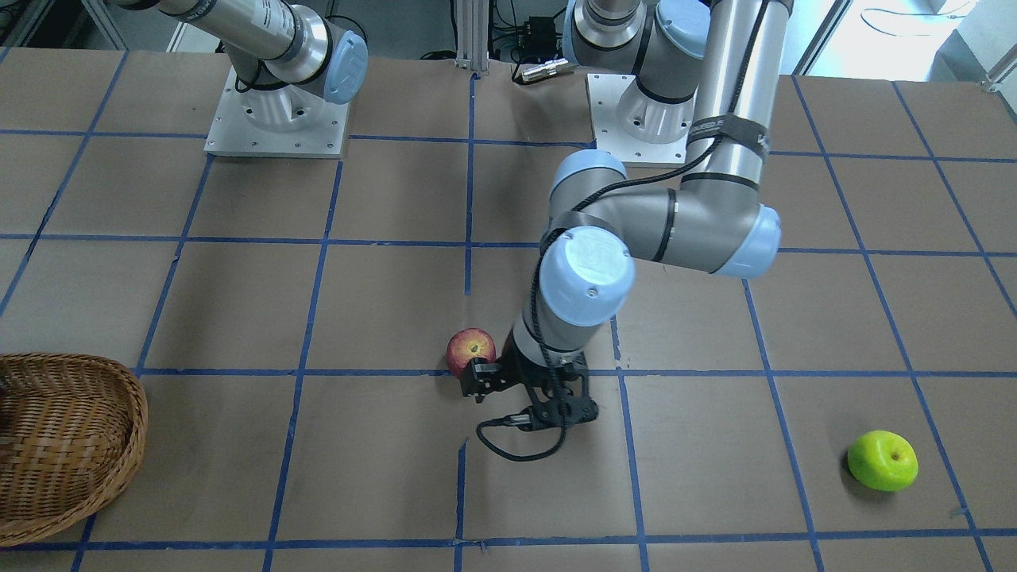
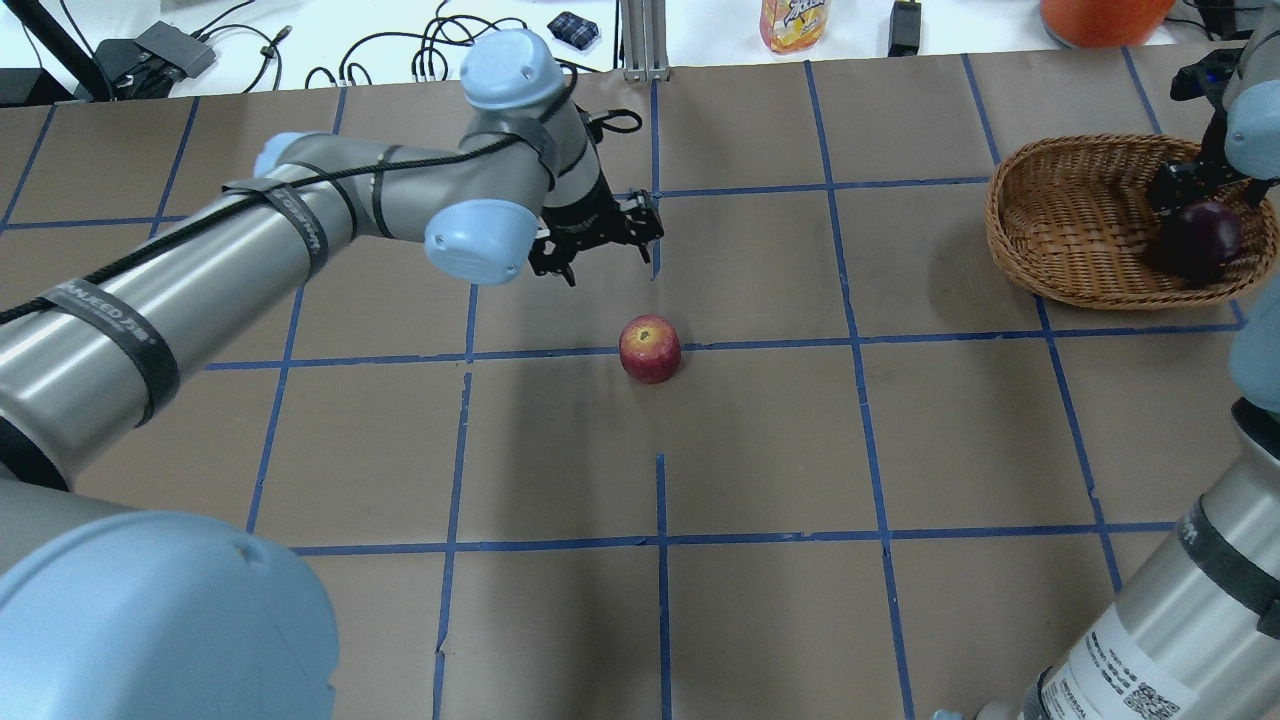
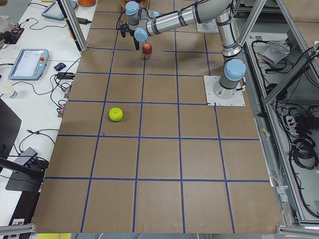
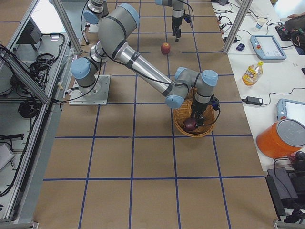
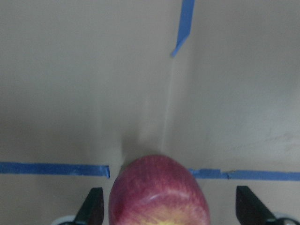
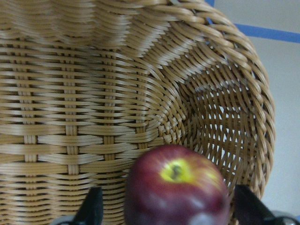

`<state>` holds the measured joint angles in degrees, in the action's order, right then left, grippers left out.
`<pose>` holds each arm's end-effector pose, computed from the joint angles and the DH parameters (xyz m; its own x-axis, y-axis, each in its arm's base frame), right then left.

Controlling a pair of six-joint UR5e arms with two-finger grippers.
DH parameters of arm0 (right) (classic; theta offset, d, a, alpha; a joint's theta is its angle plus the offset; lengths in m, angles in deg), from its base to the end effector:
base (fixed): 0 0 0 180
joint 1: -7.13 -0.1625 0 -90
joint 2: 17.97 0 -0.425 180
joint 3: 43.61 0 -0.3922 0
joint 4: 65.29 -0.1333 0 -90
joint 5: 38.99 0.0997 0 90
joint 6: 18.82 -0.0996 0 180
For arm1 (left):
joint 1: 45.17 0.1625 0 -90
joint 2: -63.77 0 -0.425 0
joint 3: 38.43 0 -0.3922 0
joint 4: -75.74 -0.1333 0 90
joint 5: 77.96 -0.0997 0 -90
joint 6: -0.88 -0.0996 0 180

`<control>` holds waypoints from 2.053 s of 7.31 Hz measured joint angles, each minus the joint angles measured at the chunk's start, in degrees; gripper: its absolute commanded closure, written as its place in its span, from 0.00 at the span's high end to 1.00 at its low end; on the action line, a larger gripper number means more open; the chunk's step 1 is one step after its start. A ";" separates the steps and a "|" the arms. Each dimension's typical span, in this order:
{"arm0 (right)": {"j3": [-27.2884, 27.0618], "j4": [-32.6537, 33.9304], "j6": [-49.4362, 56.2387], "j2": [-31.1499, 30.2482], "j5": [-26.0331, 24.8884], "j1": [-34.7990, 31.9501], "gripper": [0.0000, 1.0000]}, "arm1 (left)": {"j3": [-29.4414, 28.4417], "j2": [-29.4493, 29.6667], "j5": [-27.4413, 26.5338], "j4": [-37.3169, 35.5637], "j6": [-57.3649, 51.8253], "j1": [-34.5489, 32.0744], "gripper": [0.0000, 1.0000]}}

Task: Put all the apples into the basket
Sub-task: 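Open right gripper in basket while left sets red apple at center, then move left gripper to the green apple while right moves to red apple, then grasp the red apple with right gripper while left grasps the green apple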

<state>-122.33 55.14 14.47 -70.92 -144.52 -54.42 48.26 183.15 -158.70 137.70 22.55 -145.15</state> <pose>-0.2475 -0.6807 0.2436 -0.9601 -0.0813 0.2677 -0.0624 0.9950 0.0786 -0.2621 -0.6279 0.2657 -0.9664 -0.1994 0.1621 -0.1976 0.9799 0.0274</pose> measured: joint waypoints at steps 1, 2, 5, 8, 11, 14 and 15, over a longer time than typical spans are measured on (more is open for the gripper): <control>0.04 -1.94 0.12 -1.08 0.04 -0.02 1.00 | -2.03 -1.07 -1.00 5.34 -6.44 5.42 1.00; 0.14 -6.28 0.11 -3.60 0.33 -0.44 1.00 | -4.07 -2.44 -3.42 11.41 -13.55 12.08 1.00; -0.12 -20.67 -3.77 -13.19 3.56 -8.01 1.00 | -8.38 -1.15 -9.98 15.12 -31.64 26.43 1.00; -0.28 -27.91 -23.65 -17.30 12.37 -20.08 1.00 | -10.82 5.26 -12.29 2.71 -49.83 31.45 1.00; -1.10 -27.44 -45.45 -15.95 18.00 -35.05 1.00 | -10.36 9.62 -11.99 -4.42 -58.69 36.16 1.00; -4.65 -21.85 -54.97 -12.47 19.75 -44.41 1.00 | -9.90 12.90 -8.33 -4.85 -59.41 36.97 1.00; -5.62 -19.32 -55.65 -10.88 19.98 -46.60 1.00 | -9.78 13.63 -7.76 -4.84 -59.70 37.09 1.00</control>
<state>-127.95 35.82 -41.18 -81.80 -124.54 -101.02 38.49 196.78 -166.46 132.86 -37.15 -108.06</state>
